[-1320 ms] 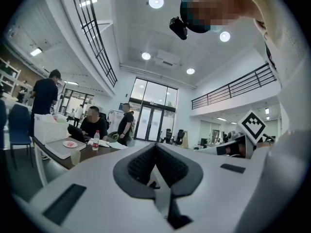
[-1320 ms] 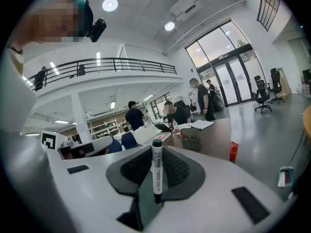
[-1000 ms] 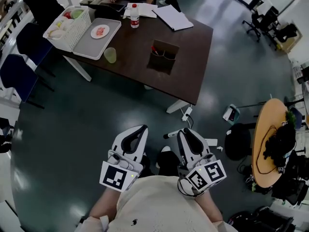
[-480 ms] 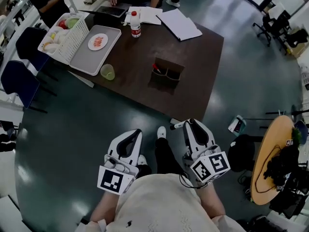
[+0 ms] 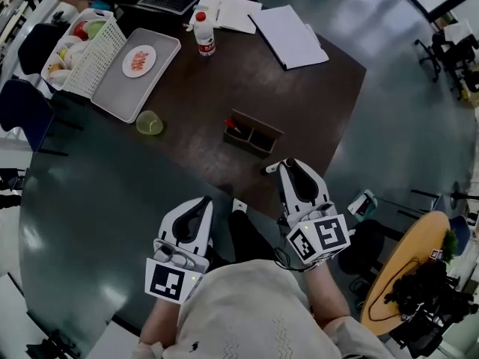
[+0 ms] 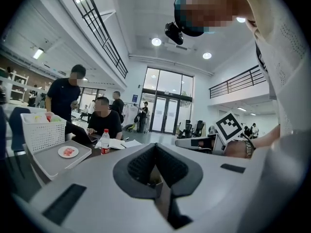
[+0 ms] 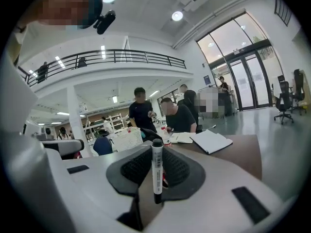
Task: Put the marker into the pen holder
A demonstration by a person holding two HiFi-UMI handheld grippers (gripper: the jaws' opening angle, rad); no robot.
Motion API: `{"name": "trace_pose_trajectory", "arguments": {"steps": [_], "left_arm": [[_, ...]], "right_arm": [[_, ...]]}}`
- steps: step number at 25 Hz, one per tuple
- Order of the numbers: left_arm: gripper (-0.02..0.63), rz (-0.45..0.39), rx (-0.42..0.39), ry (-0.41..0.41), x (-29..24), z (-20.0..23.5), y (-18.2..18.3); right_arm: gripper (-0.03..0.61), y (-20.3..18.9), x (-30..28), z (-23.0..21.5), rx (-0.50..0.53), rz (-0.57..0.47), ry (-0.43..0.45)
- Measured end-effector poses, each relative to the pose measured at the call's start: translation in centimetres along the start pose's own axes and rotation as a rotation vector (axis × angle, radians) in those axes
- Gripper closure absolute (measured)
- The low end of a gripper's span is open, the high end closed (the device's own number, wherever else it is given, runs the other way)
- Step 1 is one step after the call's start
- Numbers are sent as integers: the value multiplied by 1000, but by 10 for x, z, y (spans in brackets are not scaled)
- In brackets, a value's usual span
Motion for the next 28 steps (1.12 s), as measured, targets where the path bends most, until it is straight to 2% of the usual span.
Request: {"name": "trace_pose_trajectory", "arguments": {"steps": [7,11,22,28], "left_arm": [[604,41,34,20,-49,5,-2],[604,93,50,47,-61,13,-10],[604,120,89,105,-70,28,-16],[604,128,99,103,-73,29,-24]], "right_arm": [[495,7,-54,-38,70,26,5],[495,0,-77,-49,99,58,10],[495,-18,-106,-62,149,130,-6],[495,-27,-110,-65,116,140,1]]}}
Point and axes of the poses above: the fingertips, and each gripper's own axes: x backward along the fingers, z to its left, y out of its top, the point moved 8 cm from there along x, backward along the fingers, and after that the axes turned 8 degrees about z, right-handed, at the moved point
